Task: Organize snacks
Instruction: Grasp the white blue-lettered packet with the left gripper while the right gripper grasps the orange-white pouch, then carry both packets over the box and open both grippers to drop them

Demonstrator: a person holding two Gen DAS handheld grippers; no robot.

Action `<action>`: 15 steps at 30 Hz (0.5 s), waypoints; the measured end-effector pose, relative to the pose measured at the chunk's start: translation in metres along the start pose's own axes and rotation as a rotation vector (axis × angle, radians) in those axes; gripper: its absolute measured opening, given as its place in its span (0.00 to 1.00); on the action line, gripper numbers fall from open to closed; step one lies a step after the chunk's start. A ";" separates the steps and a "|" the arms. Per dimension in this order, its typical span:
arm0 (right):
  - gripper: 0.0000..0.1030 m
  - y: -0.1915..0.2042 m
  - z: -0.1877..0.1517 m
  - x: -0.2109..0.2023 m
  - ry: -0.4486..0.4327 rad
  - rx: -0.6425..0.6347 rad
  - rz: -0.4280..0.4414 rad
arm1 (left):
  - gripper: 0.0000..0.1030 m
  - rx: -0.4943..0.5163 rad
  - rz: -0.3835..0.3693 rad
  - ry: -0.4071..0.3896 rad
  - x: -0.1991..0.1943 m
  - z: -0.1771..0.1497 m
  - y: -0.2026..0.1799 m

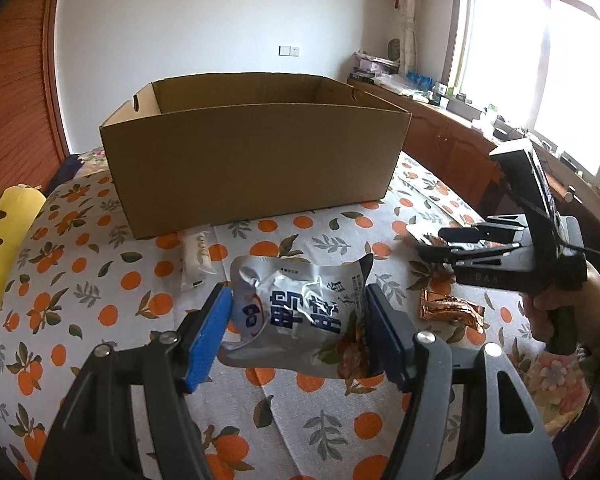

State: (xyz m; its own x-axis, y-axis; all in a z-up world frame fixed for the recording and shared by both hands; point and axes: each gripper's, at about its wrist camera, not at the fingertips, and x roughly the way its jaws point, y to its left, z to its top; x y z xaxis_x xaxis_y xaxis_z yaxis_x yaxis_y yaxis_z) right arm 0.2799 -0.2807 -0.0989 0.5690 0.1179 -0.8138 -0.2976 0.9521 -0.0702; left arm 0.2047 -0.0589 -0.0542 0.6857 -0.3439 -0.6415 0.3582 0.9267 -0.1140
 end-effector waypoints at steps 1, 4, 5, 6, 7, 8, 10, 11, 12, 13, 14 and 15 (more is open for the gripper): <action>0.39 0.005 0.000 -0.001 0.004 -0.016 -0.011 | 0.65 -0.001 0.001 -0.003 -0.001 -0.001 0.000; 0.38 0.012 -0.002 -0.003 0.002 -0.039 -0.022 | 0.65 0.003 0.004 -0.007 -0.004 0.000 0.000; 0.38 0.013 -0.002 -0.004 0.000 -0.042 -0.028 | 0.65 0.002 0.004 -0.010 -0.005 0.000 0.000; 0.38 0.013 -0.003 -0.006 -0.004 -0.038 -0.020 | 0.65 0.001 0.004 -0.014 -0.006 0.000 0.001; 0.37 0.013 -0.003 -0.008 -0.010 -0.031 -0.014 | 0.65 0.000 0.005 -0.016 -0.007 0.001 0.001; 0.37 0.012 -0.002 -0.009 -0.015 -0.025 -0.011 | 0.65 0.000 0.005 -0.018 -0.007 0.001 0.001; 0.37 0.012 -0.002 -0.014 -0.028 -0.017 -0.004 | 0.65 0.000 0.008 -0.024 -0.009 0.002 0.001; 0.37 0.011 -0.001 -0.017 -0.033 -0.016 -0.001 | 0.65 0.001 0.008 -0.027 -0.009 0.003 0.001; 0.37 0.011 0.000 -0.019 -0.040 -0.016 -0.001 | 0.65 0.000 0.009 -0.030 -0.011 0.003 0.000; 0.37 0.012 0.001 -0.023 -0.048 -0.017 -0.001 | 0.65 -0.001 0.008 -0.034 -0.012 0.003 0.000; 0.37 0.012 0.002 -0.026 -0.057 -0.020 0.000 | 0.65 -0.002 0.007 -0.037 -0.013 0.004 0.000; 0.37 0.013 0.002 -0.029 -0.063 -0.021 0.002 | 0.65 -0.003 0.007 -0.042 -0.015 0.005 0.000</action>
State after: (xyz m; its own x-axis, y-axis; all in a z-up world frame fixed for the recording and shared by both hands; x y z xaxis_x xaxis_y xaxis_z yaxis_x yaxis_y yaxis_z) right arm 0.2614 -0.2714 -0.0746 0.6154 0.1384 -0.7760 -0.3150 0.9456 -0.0811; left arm 0.1980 -0.0551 -0.0405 0.7142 -0.3433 -0.6100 0.3516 0.9295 -0.1115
